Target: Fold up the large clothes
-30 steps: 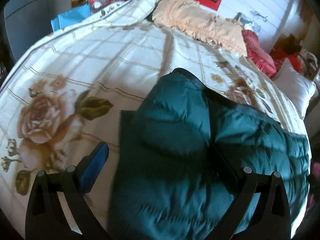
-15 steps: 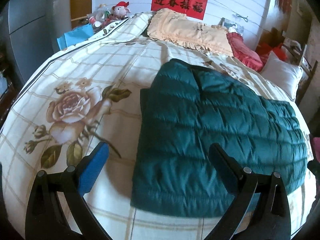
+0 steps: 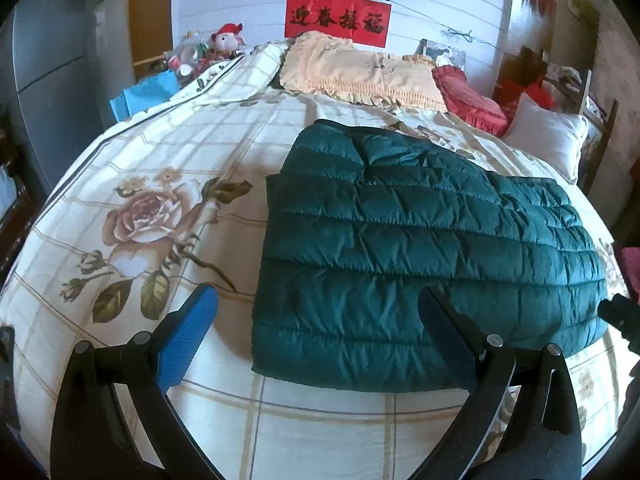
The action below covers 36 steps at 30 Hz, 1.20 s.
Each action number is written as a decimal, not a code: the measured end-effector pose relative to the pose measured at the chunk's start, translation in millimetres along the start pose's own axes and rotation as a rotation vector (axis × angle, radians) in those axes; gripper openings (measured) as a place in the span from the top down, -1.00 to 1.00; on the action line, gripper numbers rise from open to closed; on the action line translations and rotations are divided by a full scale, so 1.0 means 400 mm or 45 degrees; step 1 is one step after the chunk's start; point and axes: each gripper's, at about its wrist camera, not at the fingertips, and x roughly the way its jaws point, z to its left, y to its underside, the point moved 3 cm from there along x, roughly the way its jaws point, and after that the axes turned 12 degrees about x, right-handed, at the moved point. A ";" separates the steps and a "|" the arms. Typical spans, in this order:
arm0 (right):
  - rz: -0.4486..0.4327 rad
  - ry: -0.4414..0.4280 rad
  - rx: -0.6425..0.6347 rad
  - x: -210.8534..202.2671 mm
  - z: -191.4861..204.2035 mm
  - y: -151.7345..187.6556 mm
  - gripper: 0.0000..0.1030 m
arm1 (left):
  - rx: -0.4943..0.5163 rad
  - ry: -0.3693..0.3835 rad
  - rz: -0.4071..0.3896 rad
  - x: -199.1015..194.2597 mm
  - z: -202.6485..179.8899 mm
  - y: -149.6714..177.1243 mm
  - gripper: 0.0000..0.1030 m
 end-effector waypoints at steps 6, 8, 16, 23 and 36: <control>0.010 0.035 0.034 0.007 -0.037 -0.013 -0.76 | -0.008 -0.013 0.025 0.022 0.015 0.005 -0.97; 0.013 0.050 0.047 0.012 -0.054 -0.020 -0.77 | -0.016 -0.015 0.034 0.033 0.023 0.005 -0.97; -0.007 0.120 0.133 0.035 -0.151 -0.066 -0.85 | -0.095 0.067 0.094 0.102 0.073 0.014 -0.97; 0.044 0.066 0.244 0.090 -0.229 -0.094 -0.93 | -0.251 0.272 0.148 0.172 0.104 0.019 -0.97; 0.168 -0.203 0.333 0.200 -0.238 -0.138 -0.99 | -0.349 0.499 0.236 0.256 0.079 0.010 -0.98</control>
